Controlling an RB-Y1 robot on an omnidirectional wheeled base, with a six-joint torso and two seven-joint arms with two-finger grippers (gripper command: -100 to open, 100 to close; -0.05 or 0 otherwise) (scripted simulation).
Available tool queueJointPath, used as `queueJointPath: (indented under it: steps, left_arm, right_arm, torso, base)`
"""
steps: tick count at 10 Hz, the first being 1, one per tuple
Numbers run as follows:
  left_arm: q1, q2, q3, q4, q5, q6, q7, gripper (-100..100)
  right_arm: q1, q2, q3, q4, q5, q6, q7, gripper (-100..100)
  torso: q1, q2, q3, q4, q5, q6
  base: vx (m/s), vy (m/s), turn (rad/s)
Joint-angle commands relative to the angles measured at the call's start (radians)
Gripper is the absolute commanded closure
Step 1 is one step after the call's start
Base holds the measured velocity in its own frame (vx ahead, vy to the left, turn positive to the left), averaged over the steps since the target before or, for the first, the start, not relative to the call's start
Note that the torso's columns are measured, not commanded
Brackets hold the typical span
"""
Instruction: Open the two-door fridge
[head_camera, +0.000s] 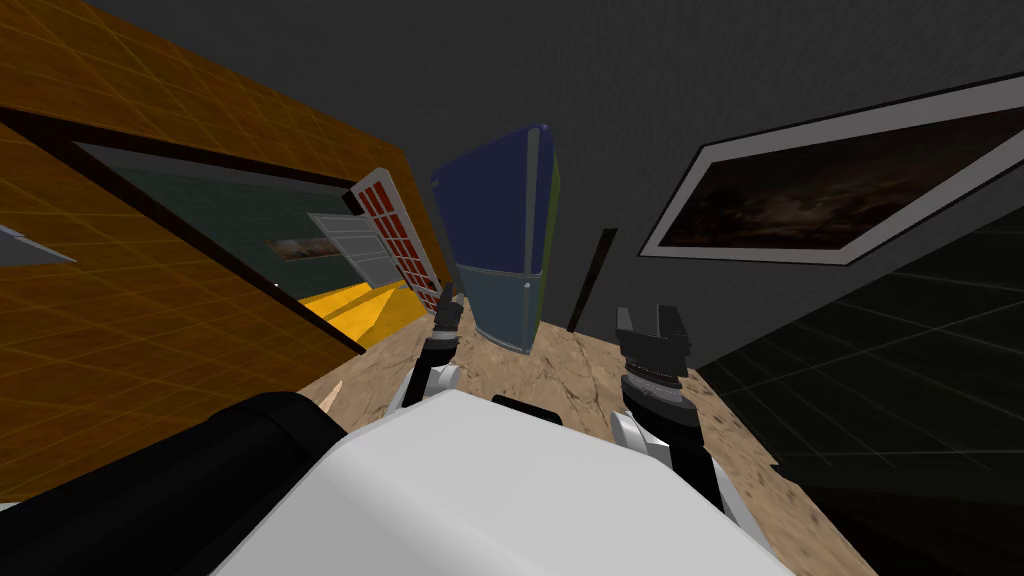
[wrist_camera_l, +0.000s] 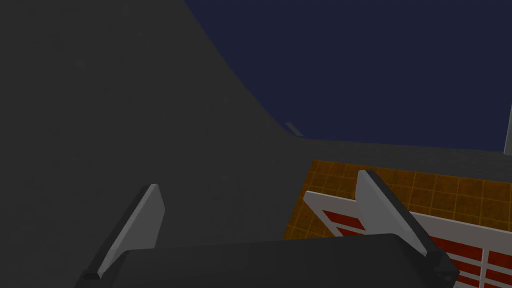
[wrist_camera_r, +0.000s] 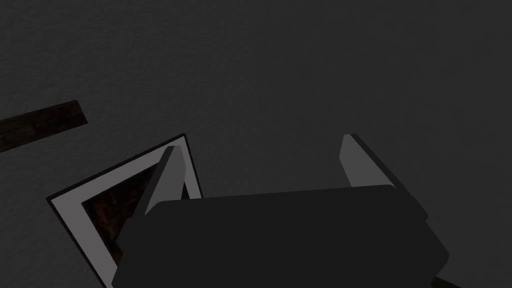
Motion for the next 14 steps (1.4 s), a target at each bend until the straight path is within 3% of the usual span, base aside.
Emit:
queueJointPath:
  steps: [1, 9, 10, 11, 14]
  left_arm:
    - [0.000, 0.000, 0.000, 0.000, 0.000, 0.000, 0.000, 0]
    - [0.000, 0.000, 0.000, 0.000, 0.000, 0.000, 0.000, 0]
    - [0.004, 0.029, 0.005, -0.004, 0.000, 0.006, 0.001, -100]
    - [0.009, 0.050, 0.010, -0.007, 0.000, 0.012, 0.001, -100]
    - [0.028, 0.113, 0.033, -0.017, 0.002, 0.042, 0.004, -100]
  right_arm:
    - [0.000, 0.000, 0.000, 0.000, 0.000, 0.000, 0.000, 0]
    - [0.000, 0.000, 0.000, 0.000, 0.000, 0.000, 0.000, 0]
    - [0.000, 0.000, 0.000, 0.000, 0.000, 0.000, 0.000, 0]
    - [0.000, 0.000, 0.000, 0.000, 0.000, 0.000, 0.000, 0]
    - [0.000, 0.000, 0.000, 0.000, 0.000, 0.000, 0.000, 0]
  torso:
    - [0.000, 0.040, -0.082, 0.041, 0.000, 0.000]
    - [0.000, 0.618, -1.234, 0.617, 0.000, 0.000]
    - [0.000, 0.691, -1.382, 0.691, 0.000, 0.000]
    - [0.000, 0.725, -1.451, 0.724, 0.000, 0.000]
    - [-0.001, 0.736, -1.477, 0.737, 0.000, 0.000]
  base:
    - [0.000, 0.000, 0.000]
    - [0.000, 0.000, 0.000]
    - [0.017, -0.009, -0.012]
    - [0.030, -0.020, -0.021]
    - [0.052, -0.038, -0.028]
